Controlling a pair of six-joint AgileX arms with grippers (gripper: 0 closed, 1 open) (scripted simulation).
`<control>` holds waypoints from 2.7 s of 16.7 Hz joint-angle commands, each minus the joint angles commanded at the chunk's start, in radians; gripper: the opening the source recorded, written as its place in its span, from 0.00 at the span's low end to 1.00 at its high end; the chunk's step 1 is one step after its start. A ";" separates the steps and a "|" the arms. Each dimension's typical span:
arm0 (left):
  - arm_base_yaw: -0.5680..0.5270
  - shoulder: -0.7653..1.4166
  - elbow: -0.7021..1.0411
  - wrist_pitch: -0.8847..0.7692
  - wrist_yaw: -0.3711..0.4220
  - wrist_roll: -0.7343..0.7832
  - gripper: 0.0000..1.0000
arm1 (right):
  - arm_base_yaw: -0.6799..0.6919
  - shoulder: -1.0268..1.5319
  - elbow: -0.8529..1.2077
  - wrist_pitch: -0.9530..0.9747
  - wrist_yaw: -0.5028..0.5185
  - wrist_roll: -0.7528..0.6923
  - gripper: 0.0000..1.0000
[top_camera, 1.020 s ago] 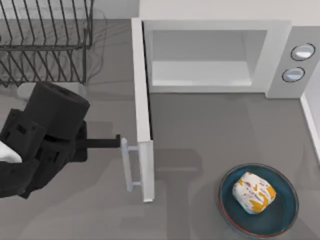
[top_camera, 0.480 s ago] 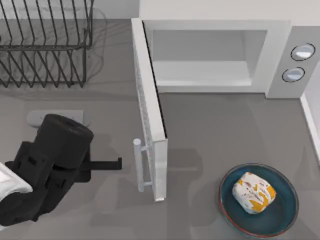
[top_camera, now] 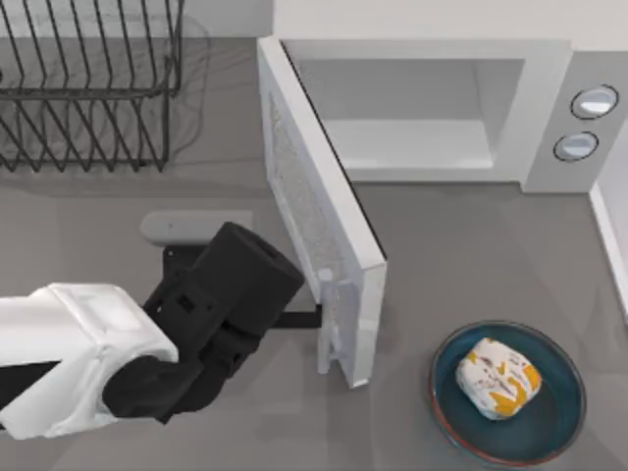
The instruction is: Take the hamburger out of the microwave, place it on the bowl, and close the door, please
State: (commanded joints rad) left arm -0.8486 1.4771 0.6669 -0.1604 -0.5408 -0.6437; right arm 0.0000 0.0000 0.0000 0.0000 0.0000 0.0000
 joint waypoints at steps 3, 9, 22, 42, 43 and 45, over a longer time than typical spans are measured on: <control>-0.090 0.090 0.087 -0.031 -0.052 -0.085 0.00 | 0.000 0.000 0.000 0.000 0.000 0.000 1.00; -0.099 0.100 0.099 -0.035 -0.058 -0.097 0.00 | 0.000 0.000 0.000 0.000 0.000 0.000 1.00; -0.269 0.411 0.487 -0.220 -0.138 -0.279 0.00 | 0.000 0.000 0.000 0.000 0.000 0.000 1.00; -0.366 0.736 1.000 -0.477 -0.173 -0.403 0.00 | 0.000 0.000 0.000 0.000 0.000 0.000 1.00; -0.363 0.739 1.003 -0.476 -0.172 -0.399 0.00 | 0.000 0.000 0.000 0.000 0.000 0.000 1.00; -0.331 0.770 1.041 -0.464 -0.157 -0.364 0.00 | 0.000 0.000 0.000 0.000 0.000 0.000 1.00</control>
State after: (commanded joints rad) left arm -1.1793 2.2475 1.7075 -0.6242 -0.6980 -1.0080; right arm 0.0000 0.0000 0.0000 0.0000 0.0000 0.0000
